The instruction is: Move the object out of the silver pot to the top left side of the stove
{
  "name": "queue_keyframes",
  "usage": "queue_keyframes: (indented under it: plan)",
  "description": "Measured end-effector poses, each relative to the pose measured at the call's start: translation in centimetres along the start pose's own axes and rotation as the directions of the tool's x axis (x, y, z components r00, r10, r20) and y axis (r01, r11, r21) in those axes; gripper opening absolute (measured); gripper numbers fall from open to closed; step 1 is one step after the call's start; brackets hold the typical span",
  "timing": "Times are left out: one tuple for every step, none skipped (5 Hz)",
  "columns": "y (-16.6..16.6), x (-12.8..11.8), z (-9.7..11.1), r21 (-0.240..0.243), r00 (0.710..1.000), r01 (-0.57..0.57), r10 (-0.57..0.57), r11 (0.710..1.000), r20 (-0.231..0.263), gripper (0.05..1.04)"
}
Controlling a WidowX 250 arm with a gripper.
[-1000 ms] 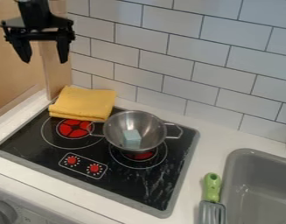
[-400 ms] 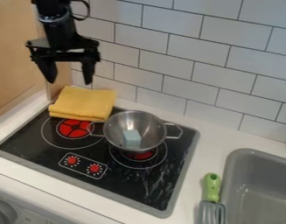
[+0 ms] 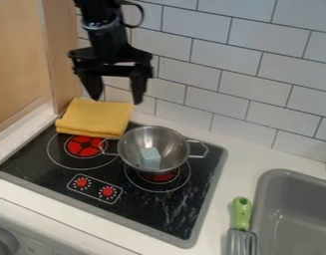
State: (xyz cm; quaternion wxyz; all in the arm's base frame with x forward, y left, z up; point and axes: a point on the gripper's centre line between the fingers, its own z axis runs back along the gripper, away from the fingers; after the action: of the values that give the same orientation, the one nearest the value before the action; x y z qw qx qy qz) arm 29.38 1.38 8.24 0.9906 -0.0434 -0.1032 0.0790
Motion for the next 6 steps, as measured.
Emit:
queue_keyframes:
  plan:
    - [-2.1, -1.0, -0.7, -0.001, 0.997, 0.078, -0.078, 0.997, -0.019, 0.999]
    - [-3.4, -1.5, -1.1, -0.023, 0.992, 0.122, -0.122, 0.992, -0.026, 0.999]
    - [-4.0, -2.2, -3.0, -0.01, 0.985, 0.157, -0.157, 0.988, -0.077, 0.999]
    - [-4.0, -2.7, -4.3, -0.01, 0.982, 0.147, -0.147, 0.989, -0.12, 0.999]
    - [-3.8, -3.0, -5.3, 0.0, 0.98, 0.14, -0.139, 0.99, -0.145, 0.999]
    - [-3.5, -3.3, -6.1, 0.014, 0.976, 0.142, -0.138, 0.99, -0.167, 0.999]
